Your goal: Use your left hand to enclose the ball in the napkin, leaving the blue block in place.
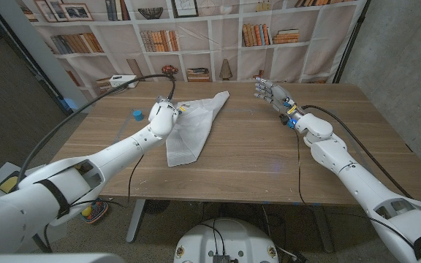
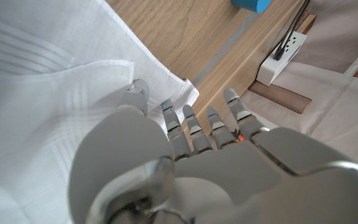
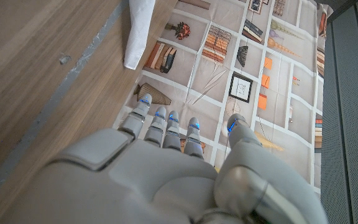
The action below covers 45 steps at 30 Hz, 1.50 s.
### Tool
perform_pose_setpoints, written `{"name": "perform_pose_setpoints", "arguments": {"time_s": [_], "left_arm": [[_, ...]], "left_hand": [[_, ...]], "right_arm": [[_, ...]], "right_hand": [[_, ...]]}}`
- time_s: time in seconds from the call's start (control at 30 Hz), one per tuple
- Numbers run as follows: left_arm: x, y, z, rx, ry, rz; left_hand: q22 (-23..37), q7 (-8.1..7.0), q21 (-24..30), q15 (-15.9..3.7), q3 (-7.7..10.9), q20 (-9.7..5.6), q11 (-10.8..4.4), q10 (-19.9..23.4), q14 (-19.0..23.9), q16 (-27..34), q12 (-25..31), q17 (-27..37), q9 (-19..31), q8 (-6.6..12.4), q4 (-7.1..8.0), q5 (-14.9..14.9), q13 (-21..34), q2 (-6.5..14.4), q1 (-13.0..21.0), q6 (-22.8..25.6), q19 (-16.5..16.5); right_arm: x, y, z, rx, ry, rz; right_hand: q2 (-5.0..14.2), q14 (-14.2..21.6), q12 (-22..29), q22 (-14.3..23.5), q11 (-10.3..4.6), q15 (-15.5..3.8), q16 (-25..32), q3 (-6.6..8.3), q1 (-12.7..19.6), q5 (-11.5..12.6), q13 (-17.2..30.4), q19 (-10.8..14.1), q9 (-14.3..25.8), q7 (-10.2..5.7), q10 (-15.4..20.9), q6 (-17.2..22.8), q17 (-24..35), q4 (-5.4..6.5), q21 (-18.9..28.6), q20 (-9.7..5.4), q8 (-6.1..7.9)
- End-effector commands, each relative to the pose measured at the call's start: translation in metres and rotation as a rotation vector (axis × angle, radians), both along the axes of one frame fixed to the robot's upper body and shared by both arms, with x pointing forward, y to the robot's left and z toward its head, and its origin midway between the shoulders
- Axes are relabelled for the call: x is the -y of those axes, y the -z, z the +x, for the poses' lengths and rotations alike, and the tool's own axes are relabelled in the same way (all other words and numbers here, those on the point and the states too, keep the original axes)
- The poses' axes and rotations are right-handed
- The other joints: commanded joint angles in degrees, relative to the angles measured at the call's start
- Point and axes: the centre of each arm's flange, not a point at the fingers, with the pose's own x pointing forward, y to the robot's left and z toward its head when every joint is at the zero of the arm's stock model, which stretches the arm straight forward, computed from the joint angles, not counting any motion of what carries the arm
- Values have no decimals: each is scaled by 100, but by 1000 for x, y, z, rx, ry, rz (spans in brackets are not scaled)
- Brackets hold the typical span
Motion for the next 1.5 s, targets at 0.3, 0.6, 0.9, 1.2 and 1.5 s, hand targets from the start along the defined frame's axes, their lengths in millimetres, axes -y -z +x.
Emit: {"name": "perform_pose_setpoints", "arguments": {"time_s": [0.3,0.6,0.9,1.2,1.5], "left_arm": [[17,11,-14,137,75,-6],[34,-8,-50,367,141,57],[52,-36,-87,527,313,-25],[78,-55,-100,471,395,29],[101,-64,-97,425,445,86]], "left_hand": [[30,58,161,-945,456,-125,11,951,811,141,117,51,105,565,-68,-403,-65,596,776,1936,414],[59,42,216,-926,695,-8,-31,1061,926,187,82,168,269,537,290,-604,26,964,602,1464,410],[59,425,261,-960,980,-57,-6,1259,1064,156,108,150,469,872,123,-648,127,874,761,1689,393],[49,429,284,-939,1143,-42,-12,1226,1037,59,63,115,447,1085,-100,-688,182,615,818,2089,367],[38,342,296,-1002,1191,-85,-86,1260,1092,40,47,96,324,1097,-142,-700,197,432,763,2301,373]], "right_arm": [[5,6,1,-7,3,15],[8,9,-4,-2,0,24],[12,11,-9,9,-2,33],[16,14,-12,11,4,48],[17,16,-11,11,5,52]], "right_hand": [[-4,27,-14,11,0,2,32,-21,8,6,11,16,3,24,24,51,2,-5,33,3,-6],[-3,21,-14,11,5,-7,30,-22,9,5,12,14,4,26,24,52,1,-6,32,10,-7],[-3,29,-15,11,-12,1,33,-22,11,5,12,18,4,28,20,51,0,-8,34,13,-8],[-6,30,-14,11,-3,-5,34,-25,10,5,12,20,4,32,23,50,-2,-9,35,20,-9],[-3,38,-15,11,-8,0,37,-24,11,5,12,24,4,27,21,46,-2,-9,36,20,-11]]}}
